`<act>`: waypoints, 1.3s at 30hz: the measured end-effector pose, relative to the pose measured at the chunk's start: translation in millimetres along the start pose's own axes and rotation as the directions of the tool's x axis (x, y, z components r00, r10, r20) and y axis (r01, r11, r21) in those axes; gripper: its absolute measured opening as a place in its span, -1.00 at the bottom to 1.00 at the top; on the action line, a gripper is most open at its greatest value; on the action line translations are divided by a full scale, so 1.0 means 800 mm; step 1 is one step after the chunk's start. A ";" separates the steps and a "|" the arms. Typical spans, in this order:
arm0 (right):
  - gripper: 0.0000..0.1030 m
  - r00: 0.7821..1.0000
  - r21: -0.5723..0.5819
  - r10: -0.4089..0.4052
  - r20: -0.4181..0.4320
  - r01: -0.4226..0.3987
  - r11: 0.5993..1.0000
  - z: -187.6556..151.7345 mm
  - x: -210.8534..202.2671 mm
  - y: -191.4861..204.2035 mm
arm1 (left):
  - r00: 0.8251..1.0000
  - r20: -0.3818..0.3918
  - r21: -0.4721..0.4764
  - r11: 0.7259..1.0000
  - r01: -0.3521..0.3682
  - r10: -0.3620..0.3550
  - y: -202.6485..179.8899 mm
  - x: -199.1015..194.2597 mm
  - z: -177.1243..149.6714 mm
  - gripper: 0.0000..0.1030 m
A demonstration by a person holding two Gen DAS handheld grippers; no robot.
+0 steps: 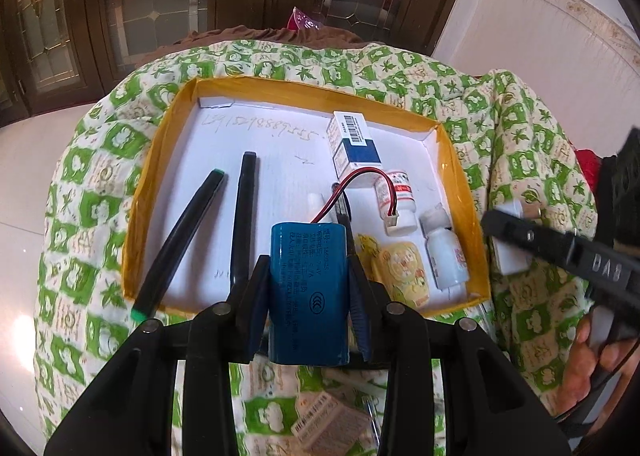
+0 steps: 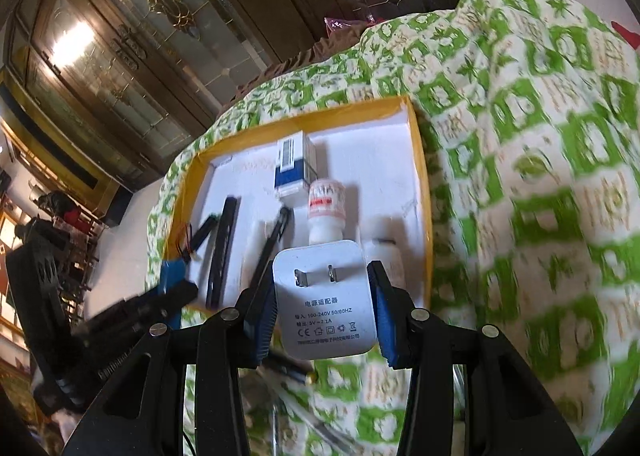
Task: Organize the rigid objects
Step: 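Carry the battery over the tray with the left tool while the right tool carries the charger, then release the battery in the tray with the left tool while the right tool releases the charger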
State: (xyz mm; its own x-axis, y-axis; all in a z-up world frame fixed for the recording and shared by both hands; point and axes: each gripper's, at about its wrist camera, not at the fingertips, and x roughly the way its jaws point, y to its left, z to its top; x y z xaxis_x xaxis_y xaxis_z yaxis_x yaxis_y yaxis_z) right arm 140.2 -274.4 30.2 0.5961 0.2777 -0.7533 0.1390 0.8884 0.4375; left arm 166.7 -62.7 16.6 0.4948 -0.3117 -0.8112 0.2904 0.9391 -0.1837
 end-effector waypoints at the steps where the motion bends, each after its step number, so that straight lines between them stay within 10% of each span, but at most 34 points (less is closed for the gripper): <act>1: -0.26 1.000 0.009 0.003 -0.003 -0.003 1.000 0.009 0.005 -0.001 | 1.000 -0.003 0.000 1.000 -0.001 0.001 0.001 0.004 0.003 -0.35; 32: -0.25 0.983 -0.140 -0.186 -0.014 0.182 0.973 0.123 0.162 -0.010 | 0.992 -0.045 0.043 0.993 -0.113 0.114 0.018 0.138 0.095 -0.35; 39: 0.15 0.984 -0.136 -0.177 0.030 0.179 0.974 0.125 0.160 -0.013 | 0.996 0.001 0.029 0.996 -0.089 0.089 0.015 0.116 0.097 0.16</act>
State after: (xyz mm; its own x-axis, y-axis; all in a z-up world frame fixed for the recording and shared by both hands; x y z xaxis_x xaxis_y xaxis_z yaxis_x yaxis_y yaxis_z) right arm 293.8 -284.8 -21.9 0.5856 0.1051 -0.8037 0.1352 0.9650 0.2247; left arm 279.8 -91.3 -17.8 0.5191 -0.2274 -0.8239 0.2691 0.9584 -0.0949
